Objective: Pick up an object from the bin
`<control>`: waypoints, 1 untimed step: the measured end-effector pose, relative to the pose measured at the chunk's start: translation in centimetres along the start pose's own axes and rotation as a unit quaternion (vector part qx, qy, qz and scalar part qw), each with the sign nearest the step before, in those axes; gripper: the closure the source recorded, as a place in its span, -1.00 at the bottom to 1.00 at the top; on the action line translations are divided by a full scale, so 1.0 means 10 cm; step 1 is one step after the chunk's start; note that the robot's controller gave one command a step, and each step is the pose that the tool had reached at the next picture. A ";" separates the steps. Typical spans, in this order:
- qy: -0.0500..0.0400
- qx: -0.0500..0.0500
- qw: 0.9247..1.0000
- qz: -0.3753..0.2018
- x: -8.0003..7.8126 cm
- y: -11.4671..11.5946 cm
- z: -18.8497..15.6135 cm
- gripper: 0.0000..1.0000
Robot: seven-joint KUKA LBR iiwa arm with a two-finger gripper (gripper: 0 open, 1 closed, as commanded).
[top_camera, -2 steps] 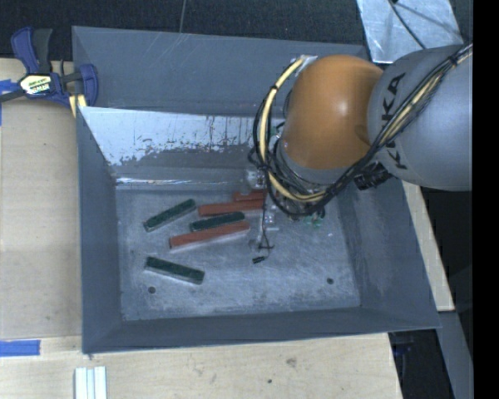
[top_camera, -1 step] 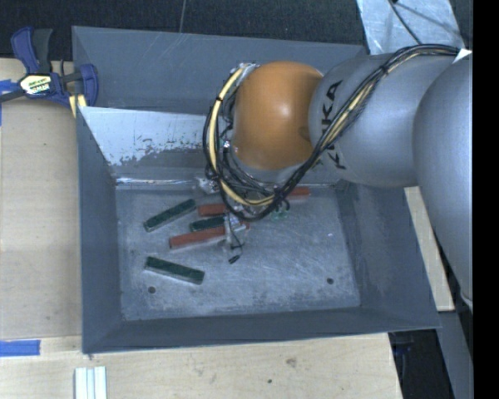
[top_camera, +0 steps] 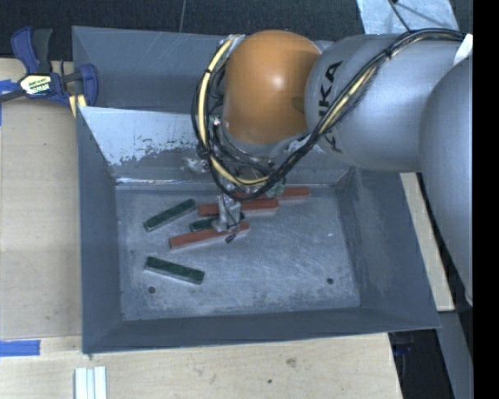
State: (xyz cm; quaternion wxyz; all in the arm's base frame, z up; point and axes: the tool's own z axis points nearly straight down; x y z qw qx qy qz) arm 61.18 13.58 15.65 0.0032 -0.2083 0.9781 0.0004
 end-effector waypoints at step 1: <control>0.001 0.000 1.000 -0.010 -0.14 -0.07 0.34 -1.00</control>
Offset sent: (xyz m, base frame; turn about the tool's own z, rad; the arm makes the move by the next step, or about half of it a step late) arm 0.0100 0.0134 -0.0865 -0.1100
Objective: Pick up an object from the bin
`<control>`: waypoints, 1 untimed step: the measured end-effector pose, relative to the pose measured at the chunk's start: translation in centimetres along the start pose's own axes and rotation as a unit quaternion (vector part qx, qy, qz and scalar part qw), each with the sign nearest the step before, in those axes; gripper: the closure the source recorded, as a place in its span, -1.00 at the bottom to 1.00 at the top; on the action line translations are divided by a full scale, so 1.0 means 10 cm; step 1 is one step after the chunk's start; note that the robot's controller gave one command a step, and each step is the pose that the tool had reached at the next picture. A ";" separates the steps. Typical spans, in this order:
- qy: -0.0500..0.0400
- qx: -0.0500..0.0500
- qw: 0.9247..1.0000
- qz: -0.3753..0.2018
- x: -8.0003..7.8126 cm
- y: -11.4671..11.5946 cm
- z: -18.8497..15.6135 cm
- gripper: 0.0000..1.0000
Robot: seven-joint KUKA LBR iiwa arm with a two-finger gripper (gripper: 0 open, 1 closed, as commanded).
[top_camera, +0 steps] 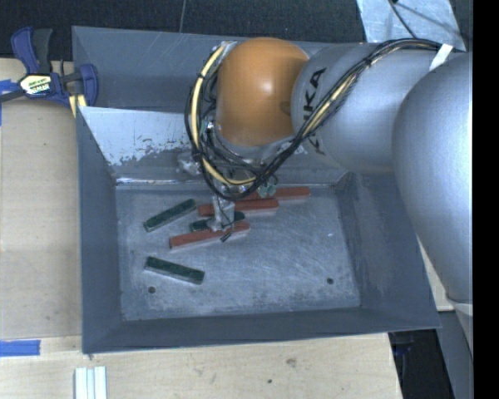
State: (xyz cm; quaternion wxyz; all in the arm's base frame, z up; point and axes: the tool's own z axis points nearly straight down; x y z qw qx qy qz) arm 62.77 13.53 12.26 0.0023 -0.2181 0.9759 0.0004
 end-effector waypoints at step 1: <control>0.004 0.000 0.999 -0.045 0.00 0.14 0.54 -1.00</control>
Offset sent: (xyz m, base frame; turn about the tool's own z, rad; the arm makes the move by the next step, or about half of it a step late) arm -0.0008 0.0156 -0.0526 0.0504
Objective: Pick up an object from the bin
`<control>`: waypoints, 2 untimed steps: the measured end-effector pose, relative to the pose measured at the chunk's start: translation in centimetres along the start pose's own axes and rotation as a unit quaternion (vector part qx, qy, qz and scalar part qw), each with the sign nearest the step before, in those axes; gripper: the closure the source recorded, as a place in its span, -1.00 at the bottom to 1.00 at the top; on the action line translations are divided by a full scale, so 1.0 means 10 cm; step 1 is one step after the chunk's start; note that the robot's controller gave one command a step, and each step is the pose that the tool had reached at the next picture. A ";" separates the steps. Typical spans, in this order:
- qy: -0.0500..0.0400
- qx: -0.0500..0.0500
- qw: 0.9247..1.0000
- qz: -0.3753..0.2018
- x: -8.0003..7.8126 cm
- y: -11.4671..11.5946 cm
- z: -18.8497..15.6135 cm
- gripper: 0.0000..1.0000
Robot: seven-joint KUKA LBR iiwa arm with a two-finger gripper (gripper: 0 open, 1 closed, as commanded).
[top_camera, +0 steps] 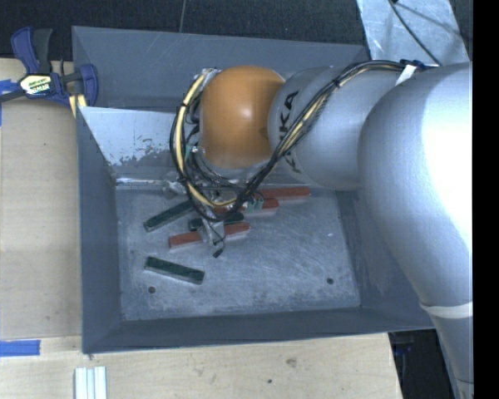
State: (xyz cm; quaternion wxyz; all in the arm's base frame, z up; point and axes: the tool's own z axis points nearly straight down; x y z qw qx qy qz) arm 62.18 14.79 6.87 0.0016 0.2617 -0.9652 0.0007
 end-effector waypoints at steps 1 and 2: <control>-0.009 0.000 0.997 0.071 -0.10 -0.02 -0.06 1.00; -0.009 0.000 0.997 0.072 -0.10 -0.02 -0.06 1.00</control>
Offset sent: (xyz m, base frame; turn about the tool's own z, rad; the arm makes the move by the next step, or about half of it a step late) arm 0.0000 0.0000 0.0000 0.0000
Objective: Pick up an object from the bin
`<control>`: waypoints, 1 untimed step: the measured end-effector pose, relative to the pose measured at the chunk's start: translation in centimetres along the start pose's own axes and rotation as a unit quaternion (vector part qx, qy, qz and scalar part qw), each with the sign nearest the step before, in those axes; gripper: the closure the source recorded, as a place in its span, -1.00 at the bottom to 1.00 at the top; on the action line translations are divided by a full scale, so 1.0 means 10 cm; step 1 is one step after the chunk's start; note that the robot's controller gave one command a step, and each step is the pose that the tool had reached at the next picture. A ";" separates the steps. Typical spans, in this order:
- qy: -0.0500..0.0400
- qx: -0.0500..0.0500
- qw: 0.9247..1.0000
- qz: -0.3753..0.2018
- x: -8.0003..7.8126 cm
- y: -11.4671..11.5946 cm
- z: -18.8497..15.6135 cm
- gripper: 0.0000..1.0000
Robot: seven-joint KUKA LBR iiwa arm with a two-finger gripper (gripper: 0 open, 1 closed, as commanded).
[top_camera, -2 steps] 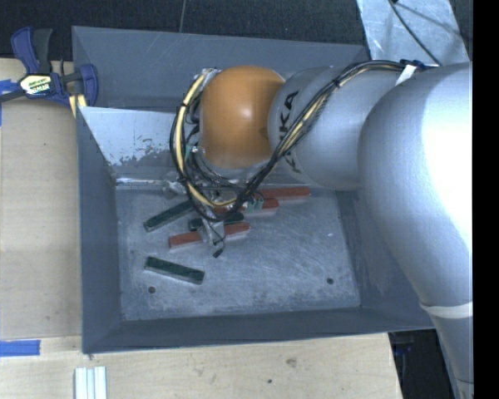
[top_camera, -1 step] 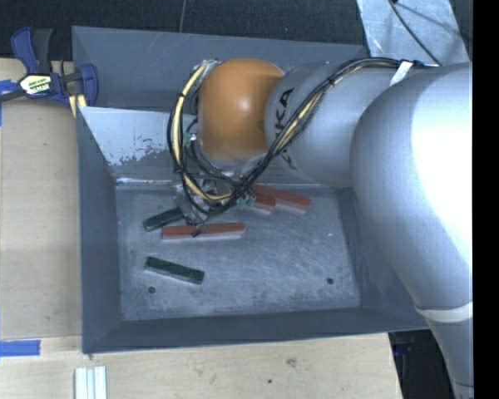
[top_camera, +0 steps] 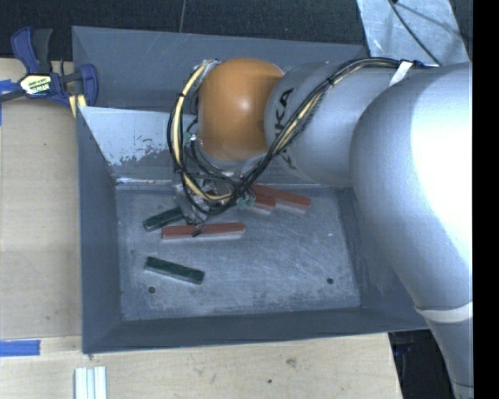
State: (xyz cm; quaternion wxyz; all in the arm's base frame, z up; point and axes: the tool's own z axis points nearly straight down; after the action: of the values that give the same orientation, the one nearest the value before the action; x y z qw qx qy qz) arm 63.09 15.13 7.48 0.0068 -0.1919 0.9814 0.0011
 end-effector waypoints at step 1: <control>0.004 0.000 1.000 0.001 -0.01 -0.01 -0.12 1.00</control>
Offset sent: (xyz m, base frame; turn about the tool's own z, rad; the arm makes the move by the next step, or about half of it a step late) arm 0.0001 0.0001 0.0046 0.0000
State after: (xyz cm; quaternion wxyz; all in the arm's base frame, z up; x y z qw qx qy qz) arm 63.24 15.10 8.73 0.0030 -0.1909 0.9816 0.0004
